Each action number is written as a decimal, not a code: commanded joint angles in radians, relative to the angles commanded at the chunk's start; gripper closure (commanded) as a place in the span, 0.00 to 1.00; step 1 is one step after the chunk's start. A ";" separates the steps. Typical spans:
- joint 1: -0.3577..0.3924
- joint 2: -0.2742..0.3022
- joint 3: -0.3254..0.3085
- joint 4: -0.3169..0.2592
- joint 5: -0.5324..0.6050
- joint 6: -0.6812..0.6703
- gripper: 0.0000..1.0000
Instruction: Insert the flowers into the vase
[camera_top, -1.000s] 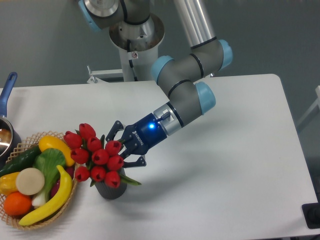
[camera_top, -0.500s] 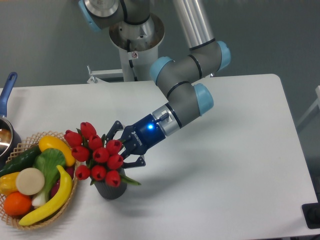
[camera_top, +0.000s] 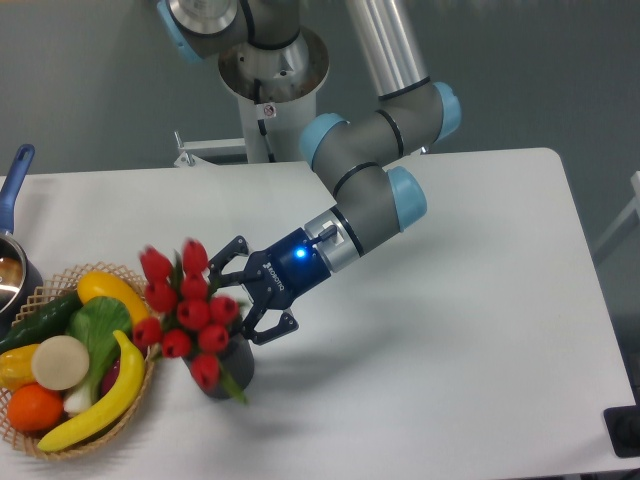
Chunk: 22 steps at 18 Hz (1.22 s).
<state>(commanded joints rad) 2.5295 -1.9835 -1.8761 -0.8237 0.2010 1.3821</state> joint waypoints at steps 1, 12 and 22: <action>0.000 0.000 0.000 0.000 0.000 0.000 0.29; 0.031 0.046 -0.003 0.002 0.128 0.040 0.00; 0.098 0.254 -0.012 -0.003 0.444 0.035 0.00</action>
<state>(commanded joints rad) 2.6276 -1.7291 -1.8884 -0.8268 0.6452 1.4174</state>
